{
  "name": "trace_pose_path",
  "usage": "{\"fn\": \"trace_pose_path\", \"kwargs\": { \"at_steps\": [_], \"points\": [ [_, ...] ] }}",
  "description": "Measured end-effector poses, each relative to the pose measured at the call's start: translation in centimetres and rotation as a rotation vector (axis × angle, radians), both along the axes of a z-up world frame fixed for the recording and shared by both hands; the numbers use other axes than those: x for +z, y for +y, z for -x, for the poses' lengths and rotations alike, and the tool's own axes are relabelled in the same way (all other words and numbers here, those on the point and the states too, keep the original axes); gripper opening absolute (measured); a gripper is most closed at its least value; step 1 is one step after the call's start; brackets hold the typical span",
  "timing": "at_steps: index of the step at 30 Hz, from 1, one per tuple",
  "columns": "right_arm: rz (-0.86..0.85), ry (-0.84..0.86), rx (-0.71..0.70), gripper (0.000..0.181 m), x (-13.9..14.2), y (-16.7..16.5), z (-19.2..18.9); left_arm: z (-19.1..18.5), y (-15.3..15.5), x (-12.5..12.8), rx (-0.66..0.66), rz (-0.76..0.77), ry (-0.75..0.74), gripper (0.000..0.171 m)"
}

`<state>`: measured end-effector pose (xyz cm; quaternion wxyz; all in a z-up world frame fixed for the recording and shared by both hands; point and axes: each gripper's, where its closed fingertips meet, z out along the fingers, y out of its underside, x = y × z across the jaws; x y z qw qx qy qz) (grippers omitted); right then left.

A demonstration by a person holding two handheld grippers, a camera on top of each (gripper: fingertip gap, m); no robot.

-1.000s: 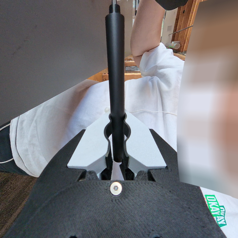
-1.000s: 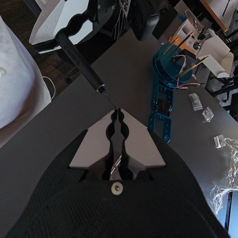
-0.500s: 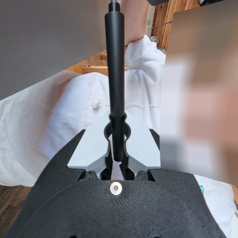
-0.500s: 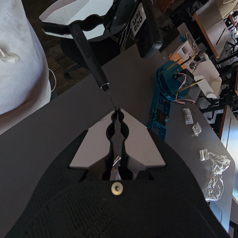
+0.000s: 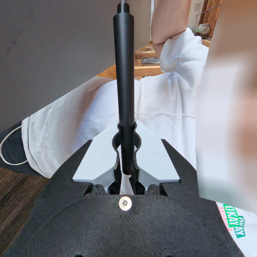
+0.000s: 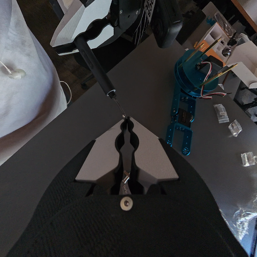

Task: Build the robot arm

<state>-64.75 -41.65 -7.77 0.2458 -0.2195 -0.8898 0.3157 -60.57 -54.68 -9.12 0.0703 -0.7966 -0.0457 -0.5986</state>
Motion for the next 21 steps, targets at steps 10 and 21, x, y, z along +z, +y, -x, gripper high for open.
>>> {"fn": "trace_pose_path", "kwargs": {
  "at_steps": [10,21],
  "points": [
    [0.419,-0.125,-0.234,0.023,-0.5,1.0,0.4,0.3,0.2,0.0,0.034,-0.036,-0.01,0.008],
    [0.628,-0.006,-0.348,0.007,1.3,-0.4,0.7,0.0,0.6,1.3,0.065,-0.075,-0.071,0.008]
  ]
}}
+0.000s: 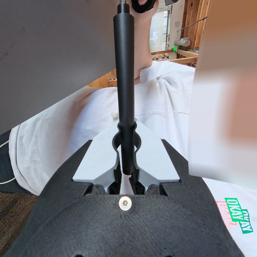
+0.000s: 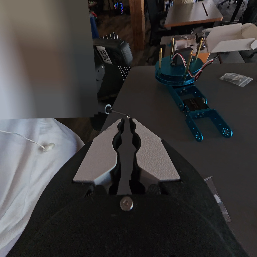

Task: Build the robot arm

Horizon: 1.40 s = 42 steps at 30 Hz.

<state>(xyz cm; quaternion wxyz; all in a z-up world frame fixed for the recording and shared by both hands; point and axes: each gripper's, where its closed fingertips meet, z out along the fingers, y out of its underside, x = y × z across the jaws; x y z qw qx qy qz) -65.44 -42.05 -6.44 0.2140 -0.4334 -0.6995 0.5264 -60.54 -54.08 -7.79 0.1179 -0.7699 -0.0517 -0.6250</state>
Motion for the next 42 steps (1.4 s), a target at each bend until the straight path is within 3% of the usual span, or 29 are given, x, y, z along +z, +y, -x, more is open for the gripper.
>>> {"fn": "trace_pose_path", "kwargs": {
  "at_steps": [11,17,22,26,30,35,38,42],
  "points": [
    [-0.001,0.042,-0.018,0.002,0.0,0.0,0.0,-0.2,0.3,0.3,-0.023,-0.001,0.008,0.008],
    [0.12,-0.022,-0.037,0.002,-0.9,0.9,-0.2,0.0,0.7,-0.3,-0.014,-0.019,0.053,0.008],
    [0.511,-0.089,-0.019,0.002,-0.2,2.0,-0.4,1.0,1.6,-3.4,-0.014,-0.117,0.335,0.008],
    [0.642,-0.106,-0.02,0.002,0.0,3.1,-0.5,2.6,3.3,-4.8,0.033,-0.199,0.528,0.009],
    [0.554,-0.087,-0.078,0.002,-0.8,4.3,-0.1,7.2,4.6,-7.1,-0.02,-0.223,0.962,0.009],
    [0.278,-0.028,-0.34,0.002,-2.1,8.9,0.8,13.6,7.7,-5.6,-0.044,-0.274,1.482,0.009],
    [0.129,0.007,-0.478,0.002,-2.2,11.4,0.6,15.3,9.1,-4.5,-0.03,-0.284,1.613,0.009],
    [0.05,0.022,-0.545,0.002,-2.0,12.5,0.2,15.9,10.0,-3.8,-0.024,-0.317,1.685,0.01]
  ]
}}
